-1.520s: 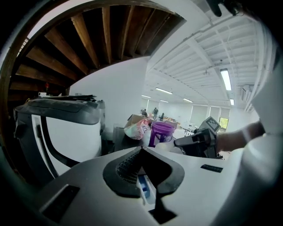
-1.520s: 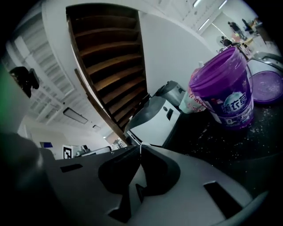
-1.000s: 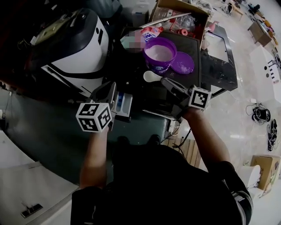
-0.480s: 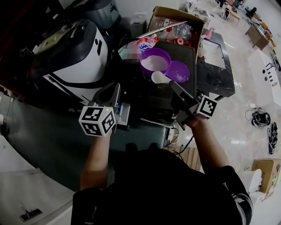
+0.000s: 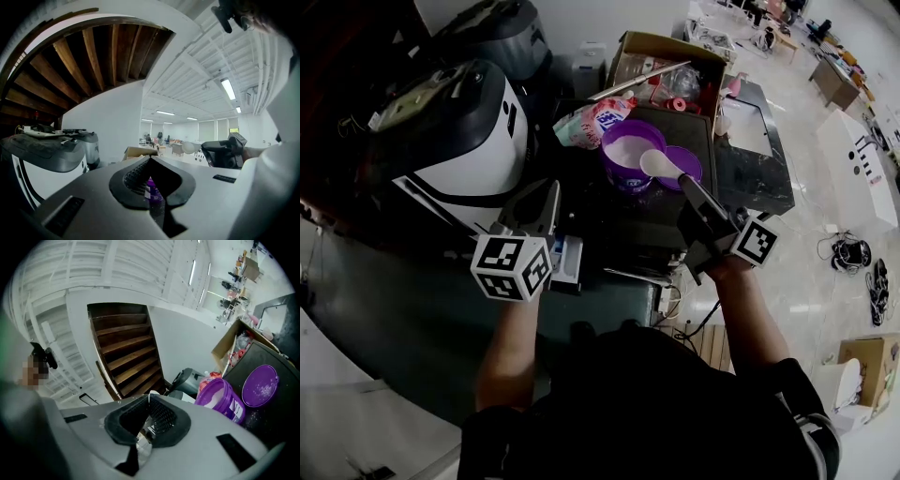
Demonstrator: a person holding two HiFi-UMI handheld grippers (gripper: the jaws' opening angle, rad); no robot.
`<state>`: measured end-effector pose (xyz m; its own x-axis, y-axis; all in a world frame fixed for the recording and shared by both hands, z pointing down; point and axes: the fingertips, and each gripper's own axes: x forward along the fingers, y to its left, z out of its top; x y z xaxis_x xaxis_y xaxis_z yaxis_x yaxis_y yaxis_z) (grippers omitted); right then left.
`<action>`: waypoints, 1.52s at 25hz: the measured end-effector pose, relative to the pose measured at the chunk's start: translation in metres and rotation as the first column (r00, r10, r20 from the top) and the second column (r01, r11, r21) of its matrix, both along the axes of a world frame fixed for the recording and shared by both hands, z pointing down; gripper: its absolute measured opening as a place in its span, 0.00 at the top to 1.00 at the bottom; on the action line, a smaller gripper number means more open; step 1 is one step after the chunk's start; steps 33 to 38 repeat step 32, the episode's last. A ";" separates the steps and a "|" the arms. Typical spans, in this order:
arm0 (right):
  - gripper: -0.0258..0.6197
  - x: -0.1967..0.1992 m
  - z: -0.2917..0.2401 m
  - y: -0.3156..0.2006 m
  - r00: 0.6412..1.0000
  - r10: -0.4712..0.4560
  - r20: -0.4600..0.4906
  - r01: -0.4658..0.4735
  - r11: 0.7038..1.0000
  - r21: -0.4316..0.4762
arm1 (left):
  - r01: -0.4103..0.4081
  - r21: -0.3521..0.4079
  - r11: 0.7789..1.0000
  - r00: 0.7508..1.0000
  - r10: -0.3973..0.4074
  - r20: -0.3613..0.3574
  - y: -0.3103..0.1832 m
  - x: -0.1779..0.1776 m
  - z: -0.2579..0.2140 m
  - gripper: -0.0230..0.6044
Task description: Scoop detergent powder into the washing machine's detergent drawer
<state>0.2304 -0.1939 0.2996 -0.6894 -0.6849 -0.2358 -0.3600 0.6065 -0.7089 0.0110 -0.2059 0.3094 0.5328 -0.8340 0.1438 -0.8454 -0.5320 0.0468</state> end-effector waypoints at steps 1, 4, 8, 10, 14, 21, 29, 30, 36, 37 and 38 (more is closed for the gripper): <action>0.93 -0.001 -0.001 0.000 1.000 0.010 -0.010 -0.009 1.000 0.009 | 0.002 0.007 1.000 1.000 -0.002 0.004 0.000 0.000 -0.001 0.95; 0.93 -0.005 -0.007 0.001 0.998 0.036 -0.047 -0.035 0.999 0.041 | 0.004 0.013 1.000 1.000 -0.004 0.007 -0.001 -0.001 -0.002 0.95; 0.93 -0.009 -0.011 0.003 0.992 0.072 -0.103 -0.064 0.995 0.076 | 0.003 0.001 1.000 1.000 -0.003 0.002 -0.001 -0.004 0.002 0.95; 0.93 -0.007 -0.010 0.004 0.984 0.100 -0.149 -0.087 0.992 0.093 | 0.002 -0.009 1.000 1.000 -0.002 0.002 -0.001 -0.005 0.005 0.95; 0.93 -0.006 -0.009 0.004 0.920 0.192 -0.342 -0.134 0.973 0.187 | -0.005 -0.025 1.000 1.000 0.005 0.011 -0.004 -0.004 0.007 0.95; 0.93 -0.014 -0.005 -0.001 0.861 0.237 -0.450 -0.134 0.959 0.250 | 0.013 -0.039 0.999 1.000 -0.013 0.004 -0.008 -0.007 0.012 0.95; 0.93 -0.018 -0.002 -0.004 0.854 0.235 -0.465 -0.126 0.959 0.253 | 0.034 -0.036 0.999 0.999 -0.033 0.009 -0.009 -0.014 0.014 0.95; 0.93 -0.019 -0.001 -0.004 0.852 0.236 -0.467 -0.126 0.959 0.255 | 0.034 -0.035 0.999 0.999 -0.034 0.010 -0.010 -0.015 0.015 0.95; 0.93 -0.020 -0.001 -0.006 0.849 0.239 -0.471 -0.125 0.958 0.259 | 0.034 -0.034 0.999 0.999 -0.034 0.011 -0.011 -0.016 0.016 0.95; 0.93 -0.020 -0.001 -0.006 0.849 0.239 -0.471 -0.125 0.958 0.259 | 0.034 -0.034 0.999 0.999 -0.034 0.011 -0.011 -0.016 0.016 0.95; 0.93 -0.020 -0.001 -0.006 0.849 0.239 -0.471 -0.125 0.958 0.259 | 0.034 -0.034 0.999 0.999 -0.034 0.011 -0.011 -0.016 0.016 0.95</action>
